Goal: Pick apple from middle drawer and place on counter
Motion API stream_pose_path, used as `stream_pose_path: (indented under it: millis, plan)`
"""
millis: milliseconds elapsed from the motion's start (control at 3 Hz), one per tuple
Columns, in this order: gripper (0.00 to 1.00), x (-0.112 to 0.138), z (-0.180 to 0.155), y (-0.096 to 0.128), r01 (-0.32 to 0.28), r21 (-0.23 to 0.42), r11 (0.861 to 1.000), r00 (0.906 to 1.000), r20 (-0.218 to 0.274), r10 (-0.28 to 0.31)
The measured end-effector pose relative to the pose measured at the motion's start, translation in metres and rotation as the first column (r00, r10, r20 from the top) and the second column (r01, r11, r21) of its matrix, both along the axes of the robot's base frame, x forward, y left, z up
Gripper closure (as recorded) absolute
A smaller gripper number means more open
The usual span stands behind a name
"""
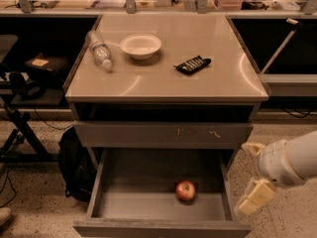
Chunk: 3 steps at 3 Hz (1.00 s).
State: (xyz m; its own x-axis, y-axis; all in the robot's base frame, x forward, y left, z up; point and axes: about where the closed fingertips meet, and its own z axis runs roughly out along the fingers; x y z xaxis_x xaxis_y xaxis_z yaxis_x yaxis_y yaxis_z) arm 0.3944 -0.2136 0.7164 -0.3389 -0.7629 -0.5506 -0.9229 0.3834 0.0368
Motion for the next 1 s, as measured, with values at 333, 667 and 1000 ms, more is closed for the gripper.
stream_pose_path:
  millis: [333, 667, 1000]
  plan:
    - [0.00, 0.005, -0.005, -0.001, 0.014, 0.002, 1.000, 0.9998, 0.010, -0.014]
    - [0.00, -0.021, 0.008, 0.001, -0.013, -0.137, 0.990, 0.9958, 0.088, 0.025]
    - [0.00, -0.049, -0.021, -0.008, 0.032, -0.333, 0.943, 0.9900, 0.140, 0.016]
